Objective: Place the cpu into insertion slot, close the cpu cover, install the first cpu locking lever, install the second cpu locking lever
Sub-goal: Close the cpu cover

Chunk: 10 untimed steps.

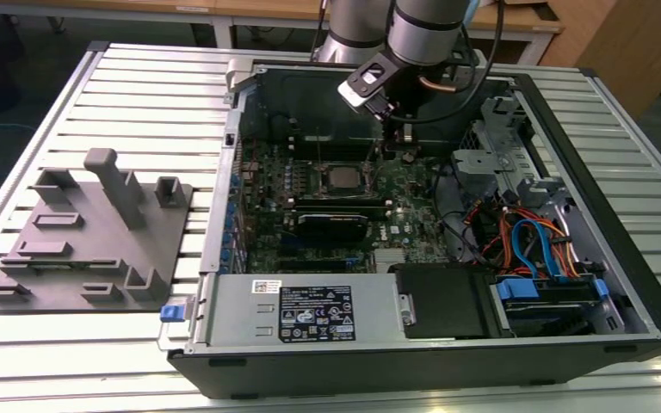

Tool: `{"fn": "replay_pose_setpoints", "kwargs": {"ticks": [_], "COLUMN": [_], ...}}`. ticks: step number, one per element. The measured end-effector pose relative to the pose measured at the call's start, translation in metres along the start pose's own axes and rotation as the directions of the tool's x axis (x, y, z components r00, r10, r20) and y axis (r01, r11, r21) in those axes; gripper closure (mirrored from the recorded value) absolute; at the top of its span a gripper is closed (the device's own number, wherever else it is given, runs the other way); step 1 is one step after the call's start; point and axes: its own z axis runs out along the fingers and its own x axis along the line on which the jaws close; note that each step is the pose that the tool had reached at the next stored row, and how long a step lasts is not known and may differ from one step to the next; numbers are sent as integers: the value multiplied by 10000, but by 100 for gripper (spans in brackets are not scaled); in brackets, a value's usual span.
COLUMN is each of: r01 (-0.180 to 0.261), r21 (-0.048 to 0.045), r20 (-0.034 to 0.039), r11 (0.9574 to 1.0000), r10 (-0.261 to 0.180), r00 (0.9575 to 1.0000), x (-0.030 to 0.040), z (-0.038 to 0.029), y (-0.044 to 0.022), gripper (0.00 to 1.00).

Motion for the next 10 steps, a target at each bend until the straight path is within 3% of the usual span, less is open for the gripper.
{"fn": "replay_pose_setpoints", "kwargs": {"ticks": [10], "r01": [-2], "r21": [0], "r20": [-1], "r11": [10000], "r10": [2], "r00": [10000], "x": [0], "z": [1], "y": [-16], "gripper": [90]}}
